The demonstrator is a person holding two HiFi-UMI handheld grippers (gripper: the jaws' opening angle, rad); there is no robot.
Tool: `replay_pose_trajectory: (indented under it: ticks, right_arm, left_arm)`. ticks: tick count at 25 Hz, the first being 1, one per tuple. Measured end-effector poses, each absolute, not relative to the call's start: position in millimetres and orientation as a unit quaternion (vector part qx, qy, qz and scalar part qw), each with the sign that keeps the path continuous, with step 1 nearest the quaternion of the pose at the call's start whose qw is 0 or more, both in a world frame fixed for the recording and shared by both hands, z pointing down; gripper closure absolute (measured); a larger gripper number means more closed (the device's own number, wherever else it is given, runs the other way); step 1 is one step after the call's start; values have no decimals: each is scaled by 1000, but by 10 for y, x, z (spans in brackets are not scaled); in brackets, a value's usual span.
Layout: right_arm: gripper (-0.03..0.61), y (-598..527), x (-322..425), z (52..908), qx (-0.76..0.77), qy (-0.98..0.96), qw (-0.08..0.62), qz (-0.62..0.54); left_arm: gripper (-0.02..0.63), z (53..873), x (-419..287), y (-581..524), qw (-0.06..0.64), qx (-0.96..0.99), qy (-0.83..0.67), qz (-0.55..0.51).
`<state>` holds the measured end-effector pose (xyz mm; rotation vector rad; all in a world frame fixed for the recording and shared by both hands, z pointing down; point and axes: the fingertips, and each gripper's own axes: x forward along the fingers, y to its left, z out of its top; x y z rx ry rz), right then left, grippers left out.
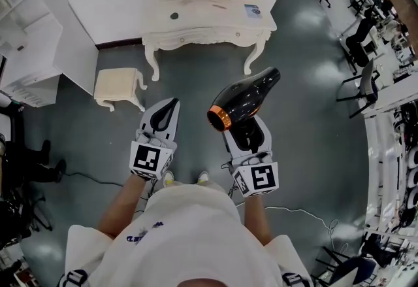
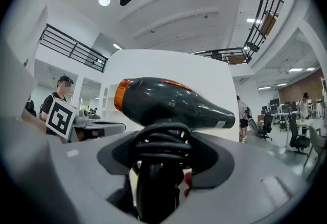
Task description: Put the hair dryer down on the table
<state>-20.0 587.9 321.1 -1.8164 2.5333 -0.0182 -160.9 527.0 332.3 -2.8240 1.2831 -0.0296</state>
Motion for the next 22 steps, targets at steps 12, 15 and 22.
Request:
replay_pose_trajectory:
  ticks: [12, 15, 22]
  right_arm:
    - [281, 5911, 493, 3304, -554, 832, 28, -22]
    - [281, 5911, 577, 3362, -540, 841, 25, -21]
    - [281, 5799, 678, 3369, -512, 858, 36, -35]
  left_arm:
    - [604, 3454, -1072, 5315, 19, -894, 447, -22]
    - [604, 3521, -995, 5367, 17, -887, 460, -29]
    - [605, 3582, -921, 5380, 16, -874, 484, -45]
